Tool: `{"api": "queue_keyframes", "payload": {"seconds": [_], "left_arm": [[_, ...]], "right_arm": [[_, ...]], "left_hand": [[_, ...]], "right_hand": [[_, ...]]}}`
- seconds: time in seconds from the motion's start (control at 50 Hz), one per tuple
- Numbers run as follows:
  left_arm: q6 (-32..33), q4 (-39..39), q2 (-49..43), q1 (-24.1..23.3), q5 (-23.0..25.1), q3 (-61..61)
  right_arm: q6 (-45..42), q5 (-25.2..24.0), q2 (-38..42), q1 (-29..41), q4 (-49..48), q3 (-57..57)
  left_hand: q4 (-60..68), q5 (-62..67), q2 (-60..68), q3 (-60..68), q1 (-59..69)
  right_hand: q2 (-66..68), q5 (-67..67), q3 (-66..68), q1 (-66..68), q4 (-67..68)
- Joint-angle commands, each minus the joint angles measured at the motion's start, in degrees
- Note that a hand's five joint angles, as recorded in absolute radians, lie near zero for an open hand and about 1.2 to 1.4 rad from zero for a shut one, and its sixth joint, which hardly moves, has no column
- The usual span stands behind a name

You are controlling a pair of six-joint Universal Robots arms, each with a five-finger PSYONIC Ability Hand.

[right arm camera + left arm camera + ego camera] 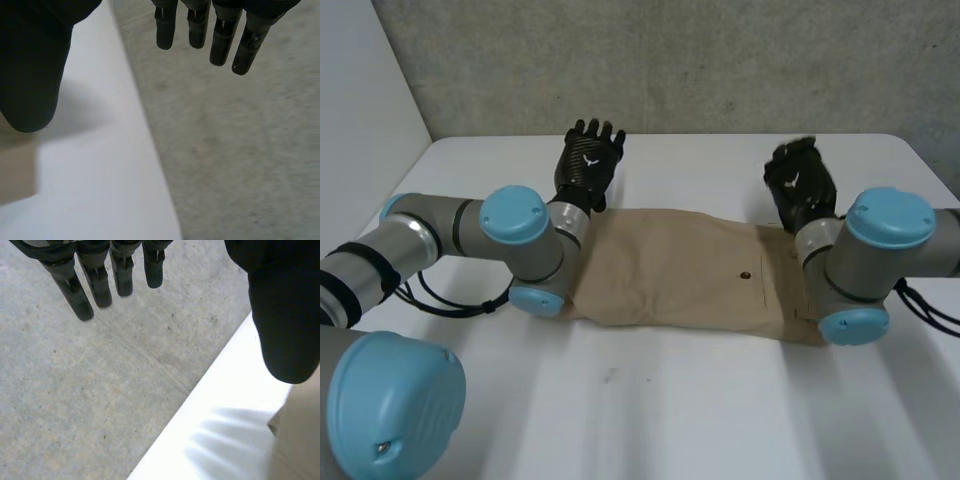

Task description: Fold the shorts.

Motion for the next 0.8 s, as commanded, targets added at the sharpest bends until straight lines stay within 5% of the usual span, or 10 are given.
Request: {"api": "queue_keyframes", "payload": {"seconds": [0.02,0.32,0.54,0.72,0.8], "left_arm": [[0.5,5.8,11.5,-0.5,-0.4,-14.6],[-4.9,-0.1,37.8,1.2,-0.7,-45.4],[-20.1,-5.8,46.3,4.0,-0.5,-57.9],[-21.1,-6.4,47.7,4.1,-0.8,-61.1],[-21.1,-6.3,47.5,4.1,-0.8,-61.4]], "right_arm": [[14.9,0.2,-15.7,-0.7,-0.9,7.0],[36.5,-5.0,-31.6,-6.0,29.1,23.1],[38.9,-11.8,-31.3,-10.4,23.3,35.4],[38.3,-11.1,-24.8,-10.1,16.6,35.9],[38.1,-11.1,-22.6,-10.3,14.3,35.2]], "left_hand": [[-4.0,-4.1,-4.3,-4.5,-1.3],[-3.6,-3.7,-3.9,-4.1,-0.9],[-3.1,-3.2,-3.4,-3.6,-0.4],[-3.2,-3.4,-3.6,-3.8,-0.6],[-3.2,-3.4,-3.6,-3.8,-0.6]], "right_hand": [[-2.6,-4.2,-2.5,-1.6,-3.3],[5.5,3.9,5.6,6.5,4.8],[19.5,17.9,19.6,20.5,18.8],[20.4,18.8,20.5,21.3,19.6],[30.6,29.0,30.7,31.6,29.9]]}}
